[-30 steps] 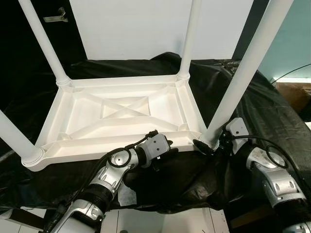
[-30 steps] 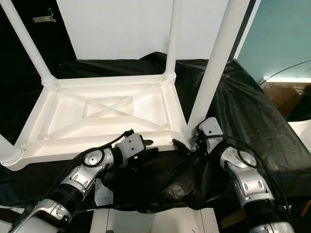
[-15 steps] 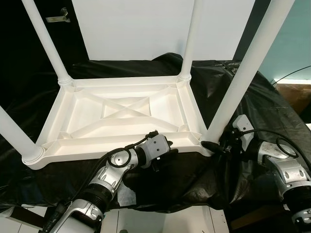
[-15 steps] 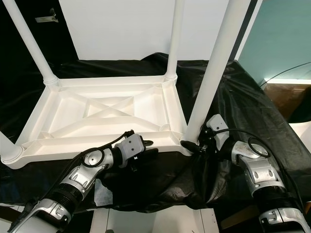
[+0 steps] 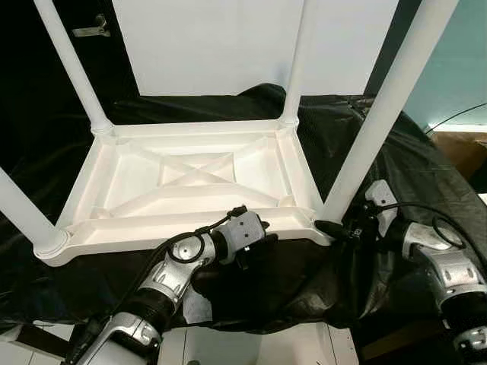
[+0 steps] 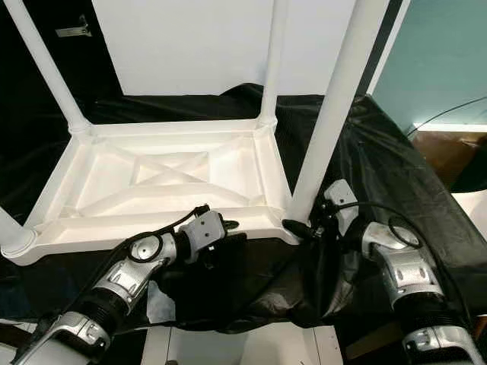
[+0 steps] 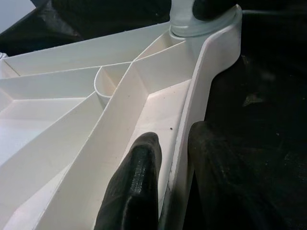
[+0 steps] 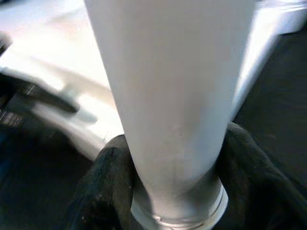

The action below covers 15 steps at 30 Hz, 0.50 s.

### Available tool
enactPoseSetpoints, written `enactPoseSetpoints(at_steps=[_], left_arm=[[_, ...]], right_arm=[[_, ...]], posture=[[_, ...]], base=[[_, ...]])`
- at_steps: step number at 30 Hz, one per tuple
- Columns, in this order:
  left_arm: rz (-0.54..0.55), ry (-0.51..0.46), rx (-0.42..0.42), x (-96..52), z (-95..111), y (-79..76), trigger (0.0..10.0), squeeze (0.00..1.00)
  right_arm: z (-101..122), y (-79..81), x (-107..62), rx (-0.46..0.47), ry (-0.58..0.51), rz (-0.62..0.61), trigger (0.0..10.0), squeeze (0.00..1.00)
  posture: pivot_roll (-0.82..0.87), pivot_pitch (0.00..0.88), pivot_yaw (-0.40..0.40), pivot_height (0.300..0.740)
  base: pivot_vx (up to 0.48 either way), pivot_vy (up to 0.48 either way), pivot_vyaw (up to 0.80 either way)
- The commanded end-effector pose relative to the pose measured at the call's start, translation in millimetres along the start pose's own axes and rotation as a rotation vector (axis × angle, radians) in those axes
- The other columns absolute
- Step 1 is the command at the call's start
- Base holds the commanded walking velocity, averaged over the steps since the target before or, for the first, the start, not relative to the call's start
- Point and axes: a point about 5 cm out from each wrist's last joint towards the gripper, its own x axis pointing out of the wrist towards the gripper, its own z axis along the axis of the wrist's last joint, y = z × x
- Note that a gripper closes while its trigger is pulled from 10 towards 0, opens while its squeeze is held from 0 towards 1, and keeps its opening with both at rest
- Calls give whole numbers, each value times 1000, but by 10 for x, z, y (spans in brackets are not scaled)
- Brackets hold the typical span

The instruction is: Building children table

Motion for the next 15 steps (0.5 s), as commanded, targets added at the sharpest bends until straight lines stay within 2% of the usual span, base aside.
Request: enactPoseSetpoints(at_steps=[1,2,4,6,7,8,9,10,13,14,15], left_arm=[[-149,122,-44,22,-249,-278,10000,0],[-148,122,-45,22,-249,-279,10000,0],[-148,121,-45,22,-249,-280,10000,0],[-150,121,-45,21,-248,-284,10000,0],[-150,121,-45,21,-248,-284,10000,0],[-152,121,-44,21,-247,-285,10000,0],[-153,121,-44,20,-247,-285,10000,0],[-153,121,-44,20,-247,-285,10000,0],[-158,122,-42,25,-245,-282,10000,0],[-158,122,-42,25,-245,-282,10000,0],[-160,121,-41,31,-239,-288,10000,0]], right_arm=[[-168,175,75,28,62,-101,0,0],[-179,264,110,54,51,-151,0,0],[-187,316,128,68,48,-179,0,0],[-245,432,173,85,80,-297,0,0],[-245,432,173,85,80,-297,0,0],[-266,455,180,87,94,-354,0,0],[-285,462,183,94,106,-416,0,0],[-285,462,183,94,106,-416,0,0],[-364,354,134,103,157,-691,0,0],[-364,354,134,103,157,-691,0,0],[-374,327,116,110,161,-777,0,0]], posture=[[0,17,-26,740],[0,17,-26,740],[0,17,-26,740],[-2,21,-23,740],[-2,21,-23,740],[-1,21,-22,740],[-3,21,-20,740],[-3,21,-20,740],[-6,22,-20,740],[-6,22,-20,740],[-1,26,-15,740]], base=[[0,0,0],[0,0,0],[0,0,0],[0,0,0],[0,0,0],[0,0,0],[0,0,0],[0,0,0],[0,0,0],[0,0,0],[0,0,0]])
